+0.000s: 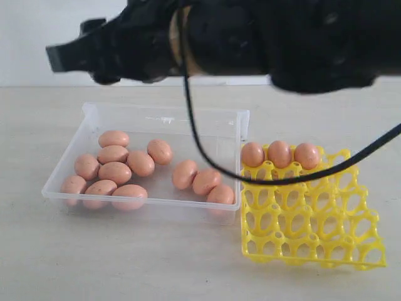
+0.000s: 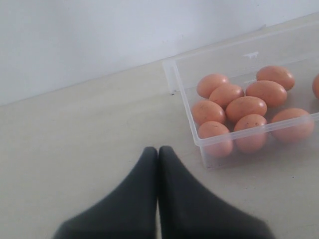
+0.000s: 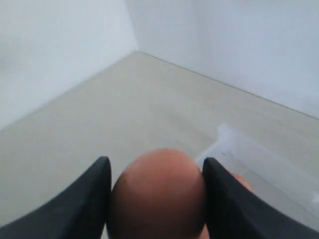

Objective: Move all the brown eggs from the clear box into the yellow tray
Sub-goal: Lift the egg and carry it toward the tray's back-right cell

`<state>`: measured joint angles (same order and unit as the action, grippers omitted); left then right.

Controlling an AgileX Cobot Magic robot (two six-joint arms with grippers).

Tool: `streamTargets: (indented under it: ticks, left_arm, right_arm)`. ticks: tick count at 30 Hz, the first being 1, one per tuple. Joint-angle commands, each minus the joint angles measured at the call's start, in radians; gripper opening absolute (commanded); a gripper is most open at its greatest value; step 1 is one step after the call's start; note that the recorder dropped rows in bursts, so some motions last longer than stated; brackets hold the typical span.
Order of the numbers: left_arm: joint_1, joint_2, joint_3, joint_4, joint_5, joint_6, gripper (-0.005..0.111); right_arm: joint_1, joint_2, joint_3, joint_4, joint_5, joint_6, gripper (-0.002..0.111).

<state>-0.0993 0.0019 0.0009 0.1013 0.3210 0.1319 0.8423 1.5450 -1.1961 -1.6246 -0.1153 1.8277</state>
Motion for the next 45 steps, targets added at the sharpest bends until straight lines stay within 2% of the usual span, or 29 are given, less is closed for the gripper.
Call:
streamTargets:
  ticks: [1,6,8,11,14,15,19,23,29,38,41,45]
  left_arm:
    - [-0.003,-0.002,-0.001,-0.008,-0.007,0.0,-0.004]
    - [-0.003,-0.002,-0.001,-0.008,-0.007,0.0,-0.004]
    - [-0.003,-0.002,-0.001,-0.008,-0.007,0.0,-0.004]
    - [-0.003,-0.002,-0.001,-0.008,-0.007,0.0,-0.004]
    - [-0.003,-0.002,-0.001,-0.008,-0.007,0.0,-0.004]
    - [-0.003,-0.002,-0.001,-0.008,-0.007,0.0,-0.004]
    - [-0.003,-0.002,-0.001,-0.008,-0.007,0.0,-0.004]
    - [-0.003,-0.002,-0.001,-0.008,-0.007,0.0,-0.004]
    - [-0.003,-0.002,-0.001,-0.008,-0.007,0.0,-0.004]
    - [-0.003,-0.002,-0.001,-0.008,-0.007,0.0,-0.004]
    - [-0.003,-0.002,-0.001,-0.008,-0.007,0.0,-0.004]
    - [-0.003,-0.002,-0.001,-0.008,-0.007,0.0,-0.004]
  right_arm:
    - [-0.251,-0.094,0.007,-0.004,-0.367,0.058,0.0]
    - [-0.572,-0.118,0.007,0.065,-0.505,0.132,0.0]
    - [-0.667,-0.116,0.007,0.056,-0.518,0.167,0.0]
    - [-0.781,-0.116,0.007,0.014,-0.518,0.188,0.0]
    - [-0.849,-0.116,0.007,-0.063,-0.518,0.188,0.0]
    - [-0.863,-0.116,0.007,-0.119,-0.518,0.188,0.0]
    - [-0.883,-0.114,0.056,-0.12,-0.516,0.065,0.0]
    - [-0.883,-0.094,0.143,-0.12,-0.505,-0.162,0.0]
    - [-0.883,0.015,0.242,-0.12,-0.295,-0.272,0.0]
    - [-0.9,0.175,0.246,-0.09,-0.349,-0.371,0.0]
    - [-0.954,0.171,0.259,0.021,-0.472,-0.499,0.0]
    - [-1.039,0.183,0.297,0.072,-0.57,-0.527,0.0]
